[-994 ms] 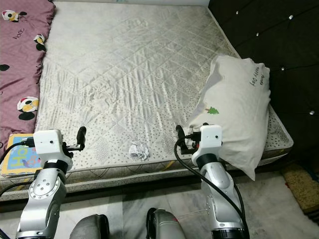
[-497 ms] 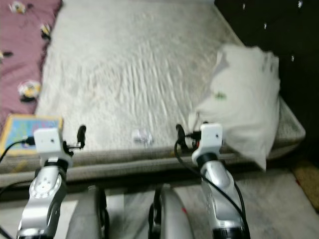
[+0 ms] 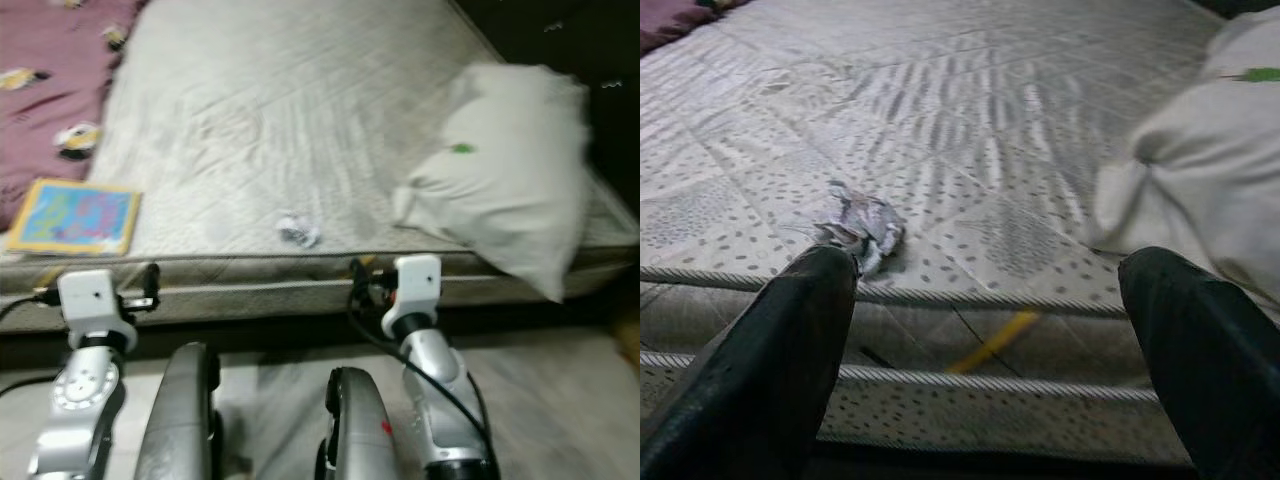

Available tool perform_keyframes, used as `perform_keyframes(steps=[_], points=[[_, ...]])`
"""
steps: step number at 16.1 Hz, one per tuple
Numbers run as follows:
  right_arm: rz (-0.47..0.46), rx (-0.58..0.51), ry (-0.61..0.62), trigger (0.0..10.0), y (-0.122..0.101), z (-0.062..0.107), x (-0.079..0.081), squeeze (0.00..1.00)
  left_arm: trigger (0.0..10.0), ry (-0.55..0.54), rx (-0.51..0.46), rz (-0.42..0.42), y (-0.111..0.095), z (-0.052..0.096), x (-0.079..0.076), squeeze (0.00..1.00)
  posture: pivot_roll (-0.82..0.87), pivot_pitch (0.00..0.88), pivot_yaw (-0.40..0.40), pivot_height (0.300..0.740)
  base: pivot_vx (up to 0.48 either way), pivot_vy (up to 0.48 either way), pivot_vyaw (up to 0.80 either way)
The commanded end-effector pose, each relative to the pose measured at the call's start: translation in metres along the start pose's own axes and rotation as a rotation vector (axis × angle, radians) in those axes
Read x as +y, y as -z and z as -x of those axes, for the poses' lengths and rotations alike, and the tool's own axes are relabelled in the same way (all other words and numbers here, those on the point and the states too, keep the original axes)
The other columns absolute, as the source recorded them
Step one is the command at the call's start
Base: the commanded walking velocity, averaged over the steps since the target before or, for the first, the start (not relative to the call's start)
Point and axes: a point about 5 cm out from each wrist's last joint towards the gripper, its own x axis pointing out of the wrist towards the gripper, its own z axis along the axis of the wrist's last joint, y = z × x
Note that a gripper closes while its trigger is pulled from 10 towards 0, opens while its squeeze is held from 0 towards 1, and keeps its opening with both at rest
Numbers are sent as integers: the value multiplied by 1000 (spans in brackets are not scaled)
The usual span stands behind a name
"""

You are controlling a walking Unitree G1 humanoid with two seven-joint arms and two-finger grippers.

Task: Clean up the room

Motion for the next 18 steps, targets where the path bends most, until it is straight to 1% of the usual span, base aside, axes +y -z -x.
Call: perform_keyframes(steps=[1, 3, 6, 9, 11, 16, 18], points=[[11, -11, -2, 10000, -3, 0, -2, 0, 10000, -1, -6, -10, -2, 1, -2, 0, 14, 155, -91, 587, 0, 0, 0], [19, -11, -21, 10000, -3, 0, 0, 0, 10000, 33, -12, -8, -2, 2, -3, 0, 15, 158, -91, 587, 0, 0, 0], [24, -13, -32, 10000, -3, 1, 2, 0, 10000, 39, -10, -8, -1, 3, -3, 0, 13, 163, -90, 587, 84, 0, 0], [24, -13, -44, 10000, -3, 1, 3, 0, 10000, 41, -4, -2, -1, 4, -3, 0, 11, 170, -91, 587, 252, 0, 783], [20, -9, -39, 10000, -2, 1, 2, 0, 10000, 43, -3, 0, -1, 5, -4, 0, 12, 173, -92, 587, 255, 0, 400], [22, -2, -32, 10000, -2, -1, 2, 0, 10000, 45, -1, 4, -1, 4, -4, 0, 14, 181, -93, 587, 253, 0, 0], [20, 0, -30, 10000, -1, -2, 2, 0, 10000, 39, -8, 6, -3, 2, -5, 0, 15, 180, -91, 587, 0, 0, 0]])
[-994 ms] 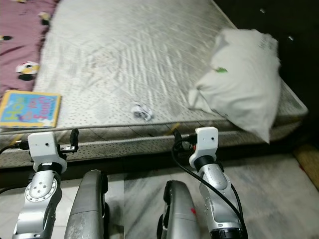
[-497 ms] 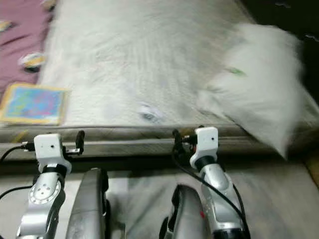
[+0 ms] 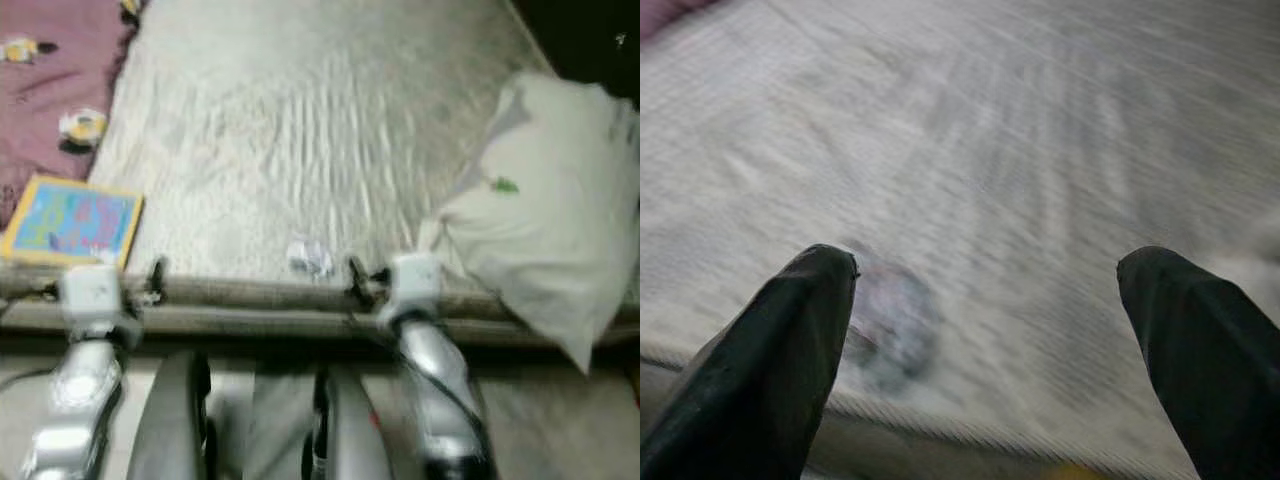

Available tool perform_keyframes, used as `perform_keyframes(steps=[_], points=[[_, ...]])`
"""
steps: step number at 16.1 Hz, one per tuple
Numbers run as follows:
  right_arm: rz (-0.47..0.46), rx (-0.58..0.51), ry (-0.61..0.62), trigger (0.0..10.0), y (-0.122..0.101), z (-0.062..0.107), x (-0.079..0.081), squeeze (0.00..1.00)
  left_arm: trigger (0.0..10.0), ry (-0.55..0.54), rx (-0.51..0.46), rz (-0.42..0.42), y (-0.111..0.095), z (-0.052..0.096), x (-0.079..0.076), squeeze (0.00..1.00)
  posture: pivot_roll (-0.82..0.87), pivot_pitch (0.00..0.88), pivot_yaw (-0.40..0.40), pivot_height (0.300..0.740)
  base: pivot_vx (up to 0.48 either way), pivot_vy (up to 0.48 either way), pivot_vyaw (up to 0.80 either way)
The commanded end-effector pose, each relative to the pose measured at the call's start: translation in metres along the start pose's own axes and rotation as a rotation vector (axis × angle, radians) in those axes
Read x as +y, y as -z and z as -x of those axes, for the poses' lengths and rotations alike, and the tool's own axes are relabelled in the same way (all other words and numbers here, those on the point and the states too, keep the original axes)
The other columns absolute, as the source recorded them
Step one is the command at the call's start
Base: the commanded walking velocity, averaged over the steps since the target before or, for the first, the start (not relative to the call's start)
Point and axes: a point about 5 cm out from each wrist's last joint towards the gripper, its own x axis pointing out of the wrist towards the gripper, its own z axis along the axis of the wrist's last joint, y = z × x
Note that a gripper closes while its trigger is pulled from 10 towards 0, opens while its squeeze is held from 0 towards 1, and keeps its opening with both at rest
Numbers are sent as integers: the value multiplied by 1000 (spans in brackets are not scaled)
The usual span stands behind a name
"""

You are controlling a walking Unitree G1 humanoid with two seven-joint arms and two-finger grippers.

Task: Clean up the room

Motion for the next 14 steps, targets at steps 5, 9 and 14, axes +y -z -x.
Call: perform_keyframes(steps=[5, 9, 14], points=[[11, 46, 43, 10000, 10, 7, -13, 0, 10000, 49, 3, 22, 0, 1, -9, 0, 15, 177, -91, 587, 48, 0, 0], [14, 45, 44, 10000, 10, 6, -14, 0, 10000, 46, 2, 29, -1, 0, -11, 0, 15, 174, -91, 587, 213, 0, 0], [27, 58, 36, 10000, 12, 2, -15, 0, 10000, 28, 9, 17, 0, 0, -10, 0, 35, 166, -91, 587, 0, 0, 0]])
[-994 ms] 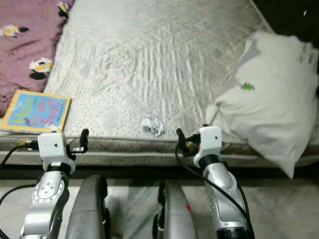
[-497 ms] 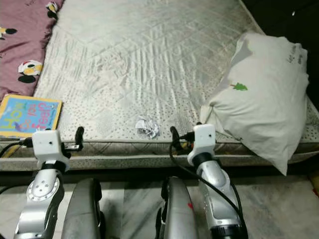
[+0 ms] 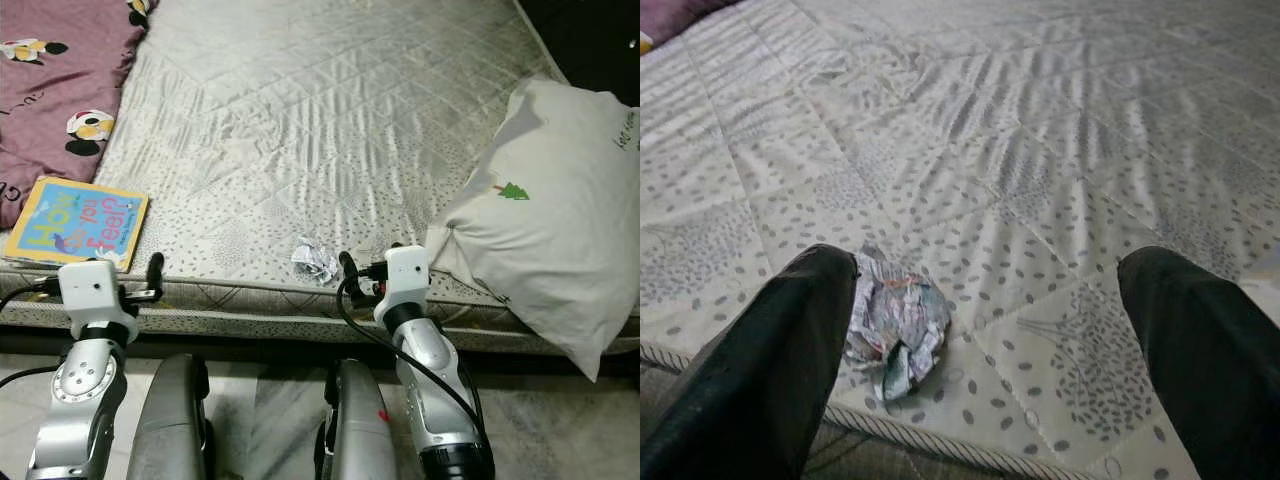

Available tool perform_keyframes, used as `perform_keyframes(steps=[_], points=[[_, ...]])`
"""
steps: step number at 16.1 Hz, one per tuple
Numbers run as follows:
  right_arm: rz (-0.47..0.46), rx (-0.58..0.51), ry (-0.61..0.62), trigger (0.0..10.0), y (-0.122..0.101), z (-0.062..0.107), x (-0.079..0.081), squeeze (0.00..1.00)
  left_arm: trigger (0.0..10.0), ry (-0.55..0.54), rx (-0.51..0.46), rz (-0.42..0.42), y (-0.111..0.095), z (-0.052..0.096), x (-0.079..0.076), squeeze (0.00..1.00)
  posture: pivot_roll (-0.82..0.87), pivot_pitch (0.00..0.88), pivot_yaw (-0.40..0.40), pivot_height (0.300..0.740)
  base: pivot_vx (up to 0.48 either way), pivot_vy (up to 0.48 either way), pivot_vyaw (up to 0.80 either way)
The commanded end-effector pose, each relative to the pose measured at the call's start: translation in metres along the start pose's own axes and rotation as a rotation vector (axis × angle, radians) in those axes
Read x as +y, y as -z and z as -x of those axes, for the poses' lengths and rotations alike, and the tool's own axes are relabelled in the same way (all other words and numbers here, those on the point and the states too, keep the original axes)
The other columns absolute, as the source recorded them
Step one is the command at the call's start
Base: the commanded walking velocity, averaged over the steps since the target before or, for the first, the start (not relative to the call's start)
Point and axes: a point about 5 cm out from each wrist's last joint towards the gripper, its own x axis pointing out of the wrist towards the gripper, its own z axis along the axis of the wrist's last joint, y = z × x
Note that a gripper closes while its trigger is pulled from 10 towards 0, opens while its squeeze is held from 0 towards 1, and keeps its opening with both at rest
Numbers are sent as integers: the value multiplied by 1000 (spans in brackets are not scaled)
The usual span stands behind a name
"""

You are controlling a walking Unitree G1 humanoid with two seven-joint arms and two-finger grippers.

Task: Clean up the room

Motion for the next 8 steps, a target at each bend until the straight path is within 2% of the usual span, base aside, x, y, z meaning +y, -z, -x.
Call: perform_keyframes(steps=[1, 3, 5, 8], points=[[9, 29, -4, 10000, 6, -2, -4, 0, 10000, -6, 24, -15, 4, 5, 2, 0, 45, 171, -92, 587, 0, 0, 0], [-5, 49, -31, 10000, 9, -5, 1, 0, 10000, -24, 30, -30, 4, 14, 9, 0, 77, 188, -99, 587, 0, 0, 0], [-32, 57, -56, 10000, 9, -9, 7, 0, 10000, -45, 42, -47, 4, 26, 17, 0, 101, 218, -106, 562, 0, 0, 0], [4, 80, -133, 10000, 12, -16, 16, 0, 10000, -69, 60, -72, 4, 42, 25, 0, 144, 267, -99, 547, 0, 0, 0]])
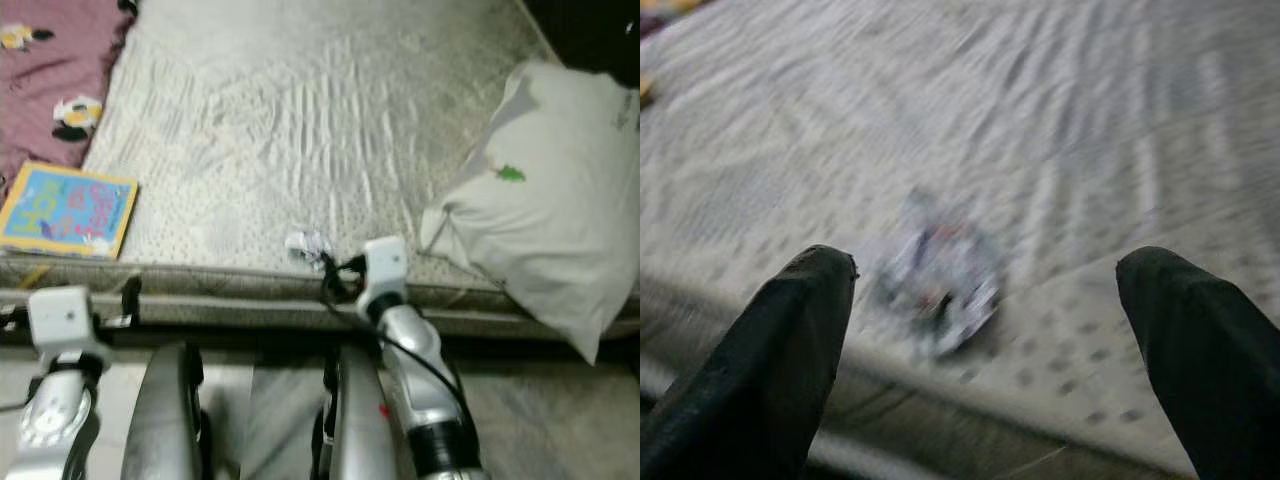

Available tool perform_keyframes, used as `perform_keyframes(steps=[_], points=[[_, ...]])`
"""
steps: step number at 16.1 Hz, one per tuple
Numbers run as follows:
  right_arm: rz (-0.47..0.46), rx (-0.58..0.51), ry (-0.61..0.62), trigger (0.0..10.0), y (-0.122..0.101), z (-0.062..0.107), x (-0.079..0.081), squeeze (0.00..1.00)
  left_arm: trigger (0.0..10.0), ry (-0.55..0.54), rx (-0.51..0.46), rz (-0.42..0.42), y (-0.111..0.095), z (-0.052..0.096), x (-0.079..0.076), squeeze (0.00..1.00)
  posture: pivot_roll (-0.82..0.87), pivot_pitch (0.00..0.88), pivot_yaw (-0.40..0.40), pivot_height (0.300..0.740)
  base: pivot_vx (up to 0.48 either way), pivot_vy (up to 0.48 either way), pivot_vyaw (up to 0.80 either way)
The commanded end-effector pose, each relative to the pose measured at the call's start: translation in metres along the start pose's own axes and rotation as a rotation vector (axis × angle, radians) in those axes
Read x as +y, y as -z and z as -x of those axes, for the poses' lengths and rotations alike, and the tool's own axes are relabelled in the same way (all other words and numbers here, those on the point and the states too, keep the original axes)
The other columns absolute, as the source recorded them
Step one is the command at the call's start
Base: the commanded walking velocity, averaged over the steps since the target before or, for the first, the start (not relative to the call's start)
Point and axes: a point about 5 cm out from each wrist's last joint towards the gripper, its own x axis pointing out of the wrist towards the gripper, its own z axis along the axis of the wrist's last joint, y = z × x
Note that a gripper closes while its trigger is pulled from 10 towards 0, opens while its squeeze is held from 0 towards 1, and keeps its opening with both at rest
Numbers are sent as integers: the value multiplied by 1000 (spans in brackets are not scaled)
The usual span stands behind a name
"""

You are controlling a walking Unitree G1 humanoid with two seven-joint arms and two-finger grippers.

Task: Clean up the room

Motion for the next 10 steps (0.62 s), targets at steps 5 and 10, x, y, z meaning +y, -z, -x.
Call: perform_keyframes(steps=[5, 10], points=[[81, -3, -146, 10000, -1, -38, 19, 0, 10000, 5, 61, -97, -1, 38, 18, 0, 241, 364, -89, 547, 0, 0, 0], [94, -144, -123, 10000, -37, -67, 33, 0, 10000, -11, 70, -118, -9, 48, 22, 0, 296, 378, -93, 547, 0, 0, 0]])
